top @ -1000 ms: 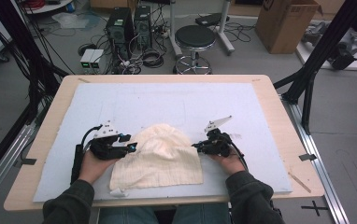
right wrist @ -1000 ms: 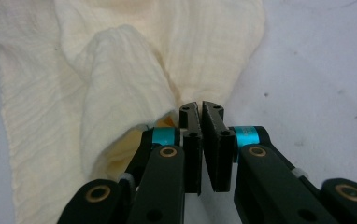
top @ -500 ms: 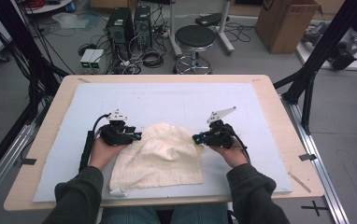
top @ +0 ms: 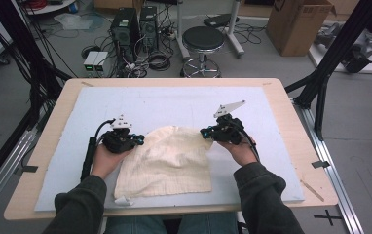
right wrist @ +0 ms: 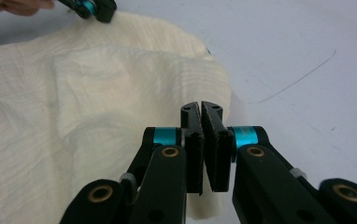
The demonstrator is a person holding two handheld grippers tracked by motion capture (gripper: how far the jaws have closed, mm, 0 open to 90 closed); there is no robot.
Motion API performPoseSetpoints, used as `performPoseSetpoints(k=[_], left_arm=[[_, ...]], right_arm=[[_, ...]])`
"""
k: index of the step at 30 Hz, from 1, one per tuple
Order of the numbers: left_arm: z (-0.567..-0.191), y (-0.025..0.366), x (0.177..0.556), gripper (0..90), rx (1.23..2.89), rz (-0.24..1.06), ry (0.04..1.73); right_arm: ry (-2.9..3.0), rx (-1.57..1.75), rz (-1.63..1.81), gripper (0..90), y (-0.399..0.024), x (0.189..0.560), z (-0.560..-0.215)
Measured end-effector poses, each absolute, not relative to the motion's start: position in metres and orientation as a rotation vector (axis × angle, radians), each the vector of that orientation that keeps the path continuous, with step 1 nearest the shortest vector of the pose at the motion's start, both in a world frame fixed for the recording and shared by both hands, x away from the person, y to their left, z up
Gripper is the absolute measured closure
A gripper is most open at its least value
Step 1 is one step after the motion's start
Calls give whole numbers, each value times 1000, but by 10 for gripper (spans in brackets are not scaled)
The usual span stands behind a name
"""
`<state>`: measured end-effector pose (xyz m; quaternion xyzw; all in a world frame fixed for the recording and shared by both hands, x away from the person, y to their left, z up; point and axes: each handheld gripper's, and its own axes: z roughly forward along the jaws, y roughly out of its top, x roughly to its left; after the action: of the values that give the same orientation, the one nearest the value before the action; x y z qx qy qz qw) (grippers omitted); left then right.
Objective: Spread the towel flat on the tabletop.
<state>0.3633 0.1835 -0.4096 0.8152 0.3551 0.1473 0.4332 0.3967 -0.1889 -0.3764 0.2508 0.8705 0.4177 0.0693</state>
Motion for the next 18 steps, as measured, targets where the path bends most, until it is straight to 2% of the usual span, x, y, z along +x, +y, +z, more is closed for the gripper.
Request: performPoseSetpoints(k=[8,18], left_arm=[[-388,182,319,868,2048,415,756],[-417,162,278,866,2136,308,662]], right_arm=[[2632,675,1272,874,-182,378,-364],[2777,582,1225,874,-157,347,-399]])
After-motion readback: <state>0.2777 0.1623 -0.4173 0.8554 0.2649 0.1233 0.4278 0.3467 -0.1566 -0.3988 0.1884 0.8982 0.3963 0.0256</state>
